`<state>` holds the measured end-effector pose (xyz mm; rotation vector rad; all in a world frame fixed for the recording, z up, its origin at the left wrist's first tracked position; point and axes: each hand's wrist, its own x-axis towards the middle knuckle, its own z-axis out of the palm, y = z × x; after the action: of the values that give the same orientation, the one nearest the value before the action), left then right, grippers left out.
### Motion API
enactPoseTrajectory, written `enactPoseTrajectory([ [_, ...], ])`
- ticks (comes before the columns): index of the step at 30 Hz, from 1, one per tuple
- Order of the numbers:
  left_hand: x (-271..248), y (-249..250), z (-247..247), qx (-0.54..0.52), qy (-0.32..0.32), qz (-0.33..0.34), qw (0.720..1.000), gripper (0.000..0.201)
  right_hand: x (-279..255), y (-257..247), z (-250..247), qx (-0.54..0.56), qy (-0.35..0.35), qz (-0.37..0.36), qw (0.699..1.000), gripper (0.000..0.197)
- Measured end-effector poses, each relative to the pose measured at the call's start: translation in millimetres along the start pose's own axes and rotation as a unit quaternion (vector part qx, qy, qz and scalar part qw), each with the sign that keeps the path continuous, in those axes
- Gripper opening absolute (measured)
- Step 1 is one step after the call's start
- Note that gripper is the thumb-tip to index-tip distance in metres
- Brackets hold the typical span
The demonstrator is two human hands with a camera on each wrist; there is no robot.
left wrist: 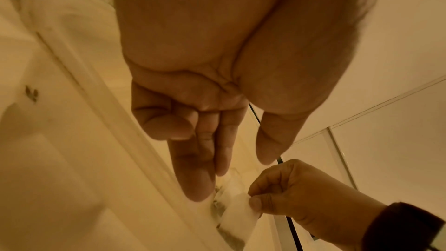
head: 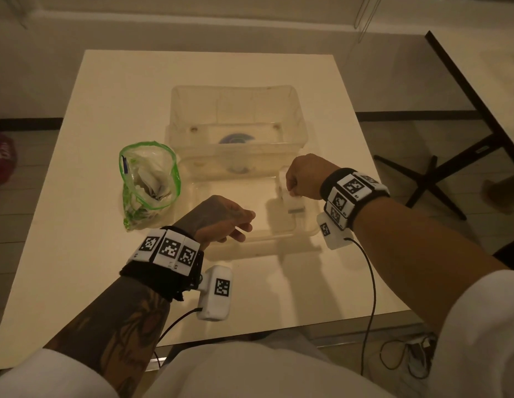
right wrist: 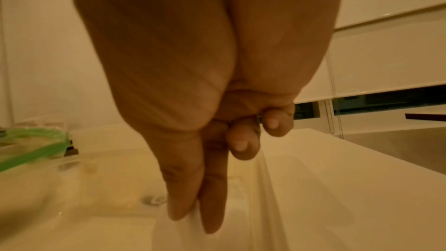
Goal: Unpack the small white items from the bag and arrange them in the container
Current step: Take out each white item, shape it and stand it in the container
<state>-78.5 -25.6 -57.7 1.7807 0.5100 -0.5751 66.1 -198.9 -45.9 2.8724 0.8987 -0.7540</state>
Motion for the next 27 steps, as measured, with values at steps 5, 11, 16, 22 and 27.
enactPoseTrajectory([
  [5, 0, 2, -1, 0.012, 0.005, -0.007, 1.000, 0.024, 12, 1, 7, -0.063, 0.009, 0.044, 0.997, 0.007],
  [11, 0, 1, -2, 0.019, 0.009, -0.011, 1.000, 0.024, 18, 4, 10, -0.135, 0.016, 0.040, 0.990, 0.010],
  [16, 0, 2, -2, 0.027, 0.009, -0.011, 1.000, 0.024, 14, 1, 7, -0.156, 0.024, 0.025, 0.987, 0.009],
  [22, 1, 2, -3, 0.026, 0.015, -0.014, 0.999, 0.024, 4, -12, 10, -0.201, 0.007, 0.010, 0.980, 0.025],
  [27, -1, 4, -6, 0.017, 0.042, -0.002, 0.999, 0.021, 7, -17, 18, -0.208, -0.057, 0.021, 0.976, 0.032],
])
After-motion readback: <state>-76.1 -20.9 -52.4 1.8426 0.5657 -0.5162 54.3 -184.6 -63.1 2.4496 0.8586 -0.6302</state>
